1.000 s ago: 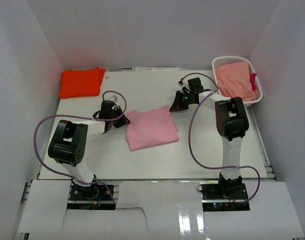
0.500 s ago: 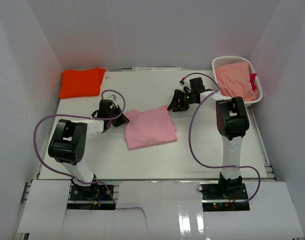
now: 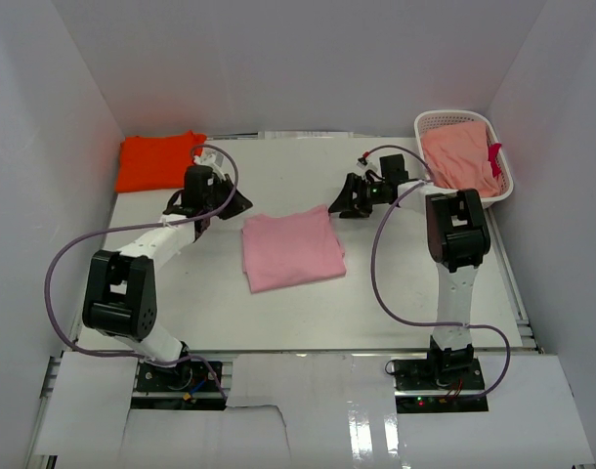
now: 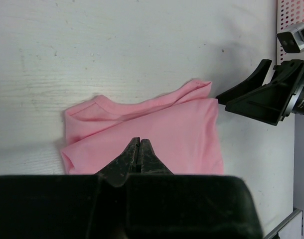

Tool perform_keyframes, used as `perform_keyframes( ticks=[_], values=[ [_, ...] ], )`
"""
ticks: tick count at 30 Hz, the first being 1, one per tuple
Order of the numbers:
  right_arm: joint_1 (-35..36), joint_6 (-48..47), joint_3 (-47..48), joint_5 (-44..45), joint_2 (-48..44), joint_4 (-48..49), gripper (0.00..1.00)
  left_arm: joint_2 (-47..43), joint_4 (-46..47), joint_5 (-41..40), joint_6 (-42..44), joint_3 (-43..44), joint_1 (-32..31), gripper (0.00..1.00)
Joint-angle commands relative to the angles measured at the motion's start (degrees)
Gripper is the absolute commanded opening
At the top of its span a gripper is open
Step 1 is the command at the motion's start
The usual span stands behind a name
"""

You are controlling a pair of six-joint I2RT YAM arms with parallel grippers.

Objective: Fold and stack the t-shirts
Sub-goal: Smooth out wrinkles on the folded tshirt

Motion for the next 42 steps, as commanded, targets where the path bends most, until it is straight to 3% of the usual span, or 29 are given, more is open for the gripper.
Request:
perform_keyframes(
  ticks=[1,6,9,14,28,33,42],
  values=[
    [0.1,2.8,-1.2,-5.3,2.0,4.5,0.66,-3.9,-5.5,-1.9,0.9,-0.4,1.5,0.00],
    [0.2,4.3,-2.0,-6.1,2.6,8.1,0.66,-3.6,-4.0,1.9,-0.2,-5.7,6.0,0.00],
    [0.3,4.3,-1.9,-6.0,2.8,7.9,0.64,-2.8,-2.4,1.5,-0.4,-8.6,6.6,0.16],
    [0.8,3.9,-1.3,-5.4,2.9,7.2,0.61,-2.2,0.4,1.7,-0.7,-11.7,7.5,0.26],
    [2.5,2.8,0.9,-4.1,5.1,5.3,0.54,0.8,9.2,5.9,-2.5,-17.1,8.2,0.30],
    [2.6,2.8,0.9,-3.6,5.5,5.3,0.35,-1.4,9.4,4.7,-2.4,-18.3,8.2,0.33],
    [2.6,2.6,1.2,-3.0,5.6,3.6,0.11,-3.2,14.6,7.5,-3.1,-22.1,8.6,0.37]
  ],
)
